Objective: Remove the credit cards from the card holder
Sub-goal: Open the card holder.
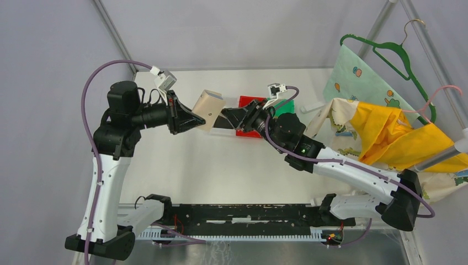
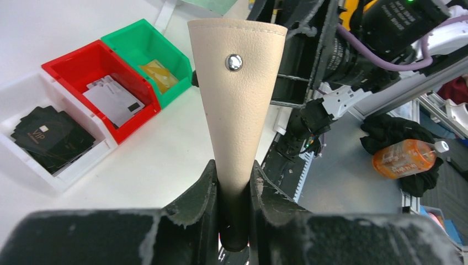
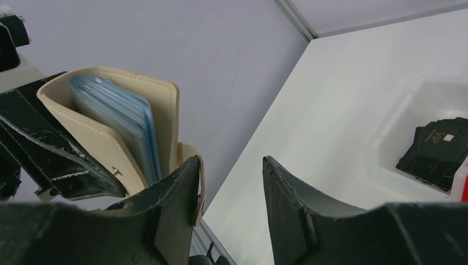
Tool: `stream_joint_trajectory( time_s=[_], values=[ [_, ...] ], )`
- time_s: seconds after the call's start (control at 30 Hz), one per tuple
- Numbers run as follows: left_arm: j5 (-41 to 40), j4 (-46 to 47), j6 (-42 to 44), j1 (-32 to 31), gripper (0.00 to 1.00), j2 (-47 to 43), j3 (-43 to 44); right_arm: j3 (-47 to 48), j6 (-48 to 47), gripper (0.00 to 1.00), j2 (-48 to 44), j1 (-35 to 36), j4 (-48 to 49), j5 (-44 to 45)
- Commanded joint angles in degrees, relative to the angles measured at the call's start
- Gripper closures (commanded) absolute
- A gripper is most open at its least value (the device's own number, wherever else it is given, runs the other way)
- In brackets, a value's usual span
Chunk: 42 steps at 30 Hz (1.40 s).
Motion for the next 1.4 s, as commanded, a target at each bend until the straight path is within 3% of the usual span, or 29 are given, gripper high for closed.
stream_joint_trajectory(
  time_s=[0.0,0.27,0.57,0.83,1.37],
  values=[
    [4.00,3.58,-2.48,-0.22,0.98,0.07,0.59,-0.61,3.28,0.49,-0.15,-0.65,7.12,-2.62],
    [3.97,3.32,-3.04,-0.13,0.98,-0.03,0.37,-1.41,4.57,0.61,1.03,-1.40,13.86,-7.96],
    [5.46,2.92,-2.75,-0.13,0.98,0.02,-0.02,-5.32,5.27,0.83,0.08,-2.65,18.22,-11.44],
    [9.29,2.92,-1.48,-0.22,0.94,0.52,-0.54,-5.30,-3.02,1.00,-2.45,-3.26,18.02,-13.12],
    [6.39,2.10,2.26,-0.17,0.93,-1.35,1.77,-5.80,-2.63,1.00,-4.08,-4.08,15.25,-21.79]
  ],
)
